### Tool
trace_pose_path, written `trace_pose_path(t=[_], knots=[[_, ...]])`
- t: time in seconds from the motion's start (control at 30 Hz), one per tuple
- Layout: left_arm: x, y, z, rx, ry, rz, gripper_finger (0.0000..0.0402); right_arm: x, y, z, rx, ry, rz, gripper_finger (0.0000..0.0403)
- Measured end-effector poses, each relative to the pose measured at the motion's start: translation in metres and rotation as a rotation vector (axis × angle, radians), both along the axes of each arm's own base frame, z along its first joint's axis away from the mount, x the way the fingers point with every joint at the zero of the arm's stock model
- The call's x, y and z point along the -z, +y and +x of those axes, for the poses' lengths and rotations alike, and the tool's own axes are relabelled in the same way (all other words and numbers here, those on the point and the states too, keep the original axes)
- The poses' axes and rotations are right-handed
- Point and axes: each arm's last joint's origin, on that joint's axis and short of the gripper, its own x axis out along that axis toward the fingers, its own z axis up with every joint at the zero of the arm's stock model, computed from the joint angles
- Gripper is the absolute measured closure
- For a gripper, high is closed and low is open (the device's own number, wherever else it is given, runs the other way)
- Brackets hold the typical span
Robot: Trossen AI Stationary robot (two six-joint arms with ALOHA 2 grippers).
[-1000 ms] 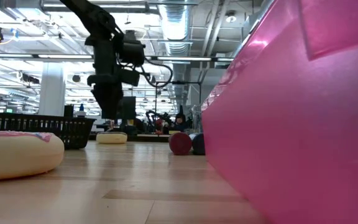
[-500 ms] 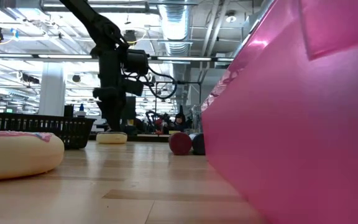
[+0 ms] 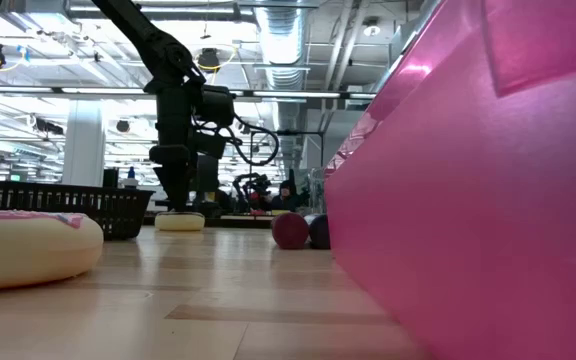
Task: Pick & Place Food Item
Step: Put the top black donut into the black bin
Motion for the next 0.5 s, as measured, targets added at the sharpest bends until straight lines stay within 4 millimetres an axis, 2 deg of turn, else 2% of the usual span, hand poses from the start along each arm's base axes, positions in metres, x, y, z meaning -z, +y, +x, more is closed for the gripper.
trace_pose_path(t=[0.27,0.5], knots=[[0.0081,-0.0054,-0.0042,0.004,0.016,-0.035,0.0159,0.0000,0.0000,0.0000,0.000,0.000,0.000,0.0283],[0.0095,-0.0029,-0.0016,0.001,-0.014,0.006,0.0163,0.0000,0.0000,0.0000,0.000,0.000,0.000,0.0283]])
